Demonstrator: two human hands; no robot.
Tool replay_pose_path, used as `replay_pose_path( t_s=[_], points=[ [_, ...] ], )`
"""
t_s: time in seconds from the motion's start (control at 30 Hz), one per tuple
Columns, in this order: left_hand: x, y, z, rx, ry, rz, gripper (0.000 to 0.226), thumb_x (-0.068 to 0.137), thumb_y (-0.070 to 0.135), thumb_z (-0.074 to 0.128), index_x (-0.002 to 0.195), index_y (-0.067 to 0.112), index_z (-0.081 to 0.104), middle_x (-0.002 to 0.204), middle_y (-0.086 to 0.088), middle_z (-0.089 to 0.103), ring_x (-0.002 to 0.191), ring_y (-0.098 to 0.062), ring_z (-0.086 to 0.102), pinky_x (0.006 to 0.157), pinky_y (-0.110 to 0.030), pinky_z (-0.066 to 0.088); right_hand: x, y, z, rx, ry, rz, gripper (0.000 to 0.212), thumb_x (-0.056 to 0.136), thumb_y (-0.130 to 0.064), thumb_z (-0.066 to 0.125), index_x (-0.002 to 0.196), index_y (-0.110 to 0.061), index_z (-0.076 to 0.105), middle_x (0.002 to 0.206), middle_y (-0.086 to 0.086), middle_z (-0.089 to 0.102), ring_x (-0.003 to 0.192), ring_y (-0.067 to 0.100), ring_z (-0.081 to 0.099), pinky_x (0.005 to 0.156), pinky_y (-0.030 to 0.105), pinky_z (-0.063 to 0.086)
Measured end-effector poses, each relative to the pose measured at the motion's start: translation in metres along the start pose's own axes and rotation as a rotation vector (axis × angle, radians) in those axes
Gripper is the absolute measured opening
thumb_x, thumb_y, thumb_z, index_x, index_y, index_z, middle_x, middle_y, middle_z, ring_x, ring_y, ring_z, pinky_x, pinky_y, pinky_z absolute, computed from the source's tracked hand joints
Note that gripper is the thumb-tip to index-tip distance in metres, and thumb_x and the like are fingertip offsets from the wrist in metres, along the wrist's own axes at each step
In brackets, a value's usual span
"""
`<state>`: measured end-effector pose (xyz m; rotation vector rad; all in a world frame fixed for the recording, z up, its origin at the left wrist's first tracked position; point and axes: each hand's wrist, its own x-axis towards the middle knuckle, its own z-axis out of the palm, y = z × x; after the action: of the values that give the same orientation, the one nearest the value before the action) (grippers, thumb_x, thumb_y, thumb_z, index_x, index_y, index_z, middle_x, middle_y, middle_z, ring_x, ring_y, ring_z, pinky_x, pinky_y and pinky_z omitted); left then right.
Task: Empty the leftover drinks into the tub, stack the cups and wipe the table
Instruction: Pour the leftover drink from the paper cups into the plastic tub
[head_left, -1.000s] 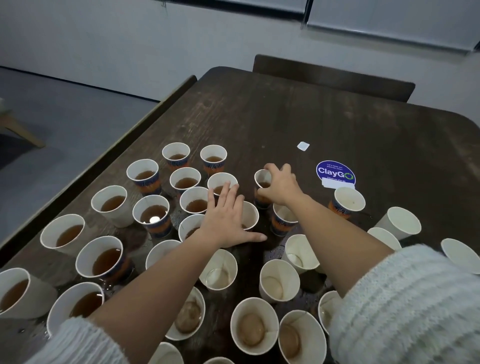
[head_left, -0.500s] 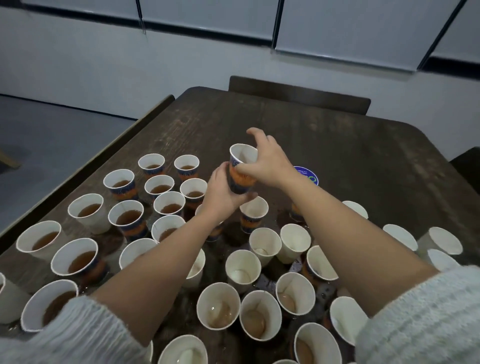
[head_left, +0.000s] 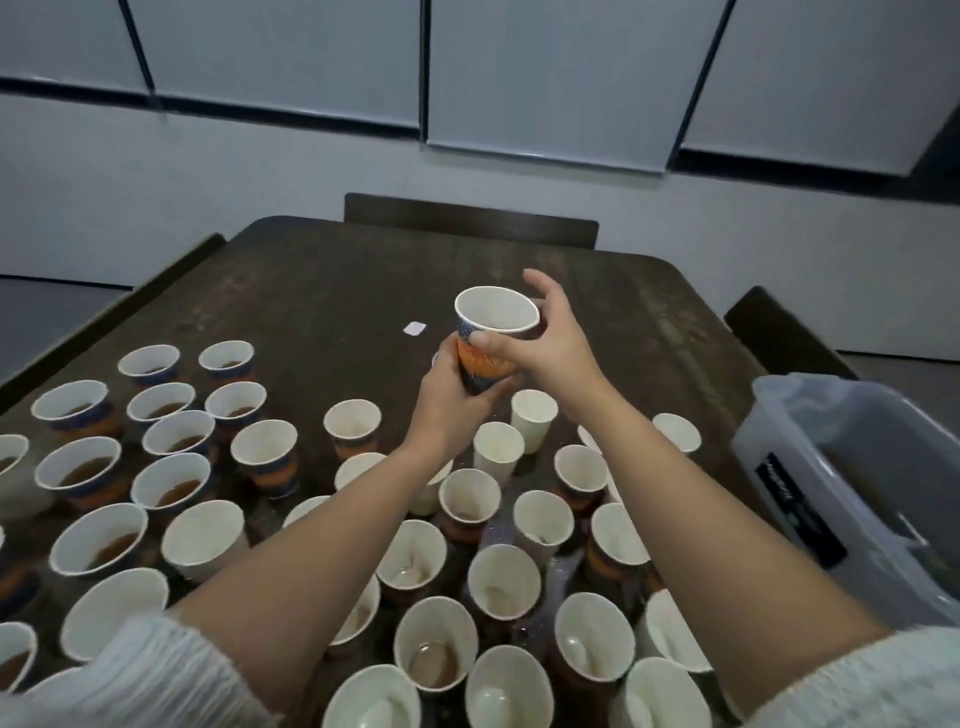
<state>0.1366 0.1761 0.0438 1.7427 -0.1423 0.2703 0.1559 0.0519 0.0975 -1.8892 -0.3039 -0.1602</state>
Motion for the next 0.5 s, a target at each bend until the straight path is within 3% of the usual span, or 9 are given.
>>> replay_pose_path(
  t_s=[0.07, 0.17, 0.27, 0.37, 0.5],
  points=[
    [-0.004, 0.013, 0.039, -0.01, -0.065, 0.012, 0.059, 0.081, 0.017, 0.076, 0.128, 0.026, 0.04, 0.112, 0.015, 0.056, 0.103, -0.002, 0.058, 0.085, -0.013, 0.051, -0.014, 0.01, -0.04, 0.066, 0.032, 0.049, 0.085, 0.073, -0.026, 0.085, 0.142, -0.02, 0.035, 0.133, -0.002, 0.051, 0.119, 0.013, 0.052, 0.093, 0.025, 0.051],
    [-0.01, 0.026, 0.099, 0.005, -0.149, 0.042, 0.059, 0.081, 0.017, 0.075, 0.129, 0.025, 0.041, 0.118, 0.009, 0.057, 0.11, -0.009, 0.058, 0.094, -0.03, 0.052, -0.033, 0.024, -0.097, 0.113, 0.058, 0.073, 0.082, 0.064, -0.029, 0.088, 0.133, -0.014, 0.046, 0.123, 0.0, 0.061, 0.113, 0.014, 0.059, 0.084, 0.02, 0.053],
    [-0.018, 0.044, 0.153, -0.016, -0.215, 0.072, 0.057, 0.08, 0.018, 0.076, 0.124, 0.029, 0.042, 0.108, 0.018, 0.057, 0.1, 0.001, 0.059, 0.085, -0.016, 0.05, -0.051, 0.037, -0.151, 0.109, 0.12, 0.075, 0.082, 0.06, -0.037, 0.089, 0.129, -0.016, 0.051, 0.118, -0.001, 0.064, 0.11, 0.015, 0.062, 0.085, 0.022, 0.054],
    [-0.027, 0.063, 0.209, -0.021, -0.287, 0.085, 0.058, 0.077, 0.025, 0.08, 0.123, 0.029, 0.044, 0.111, 0.014, 0.059, 0.102, -0.001, 0.06, 0.086, -0.017, 0.051, -0.073, 0.048, -0.207, 0.11, 0.215, 0.066, 0.085, 0.053, -0.045, 0.085, 0.126, -0.016, 0.053, 0.118, 0.002, 0.065, 0.108, 0.015, 0.063, 0.088, 0.028, 0.055],
    [-0.039, 0.076, 0.273, 0.03, -0.417, 0.123, 0.062, 0.078, 0.029, 0.079, 0.128, 0.025, 0.044, 0.113, 0.015, 0.057, 0.102, 0.001, 0.056, 0.077, -0.002, 0.042, -0.101, 0.065, -0.279, 0.076, 0.296, 0.086, 0.059, 0.068, -0.017, 0.087, 0.117, -0.015, 0.055, 0.107, 0.0, 0.066, 0.101, 0.014, 0.064, 0.082, 0.025, 0.053]
  ],
)
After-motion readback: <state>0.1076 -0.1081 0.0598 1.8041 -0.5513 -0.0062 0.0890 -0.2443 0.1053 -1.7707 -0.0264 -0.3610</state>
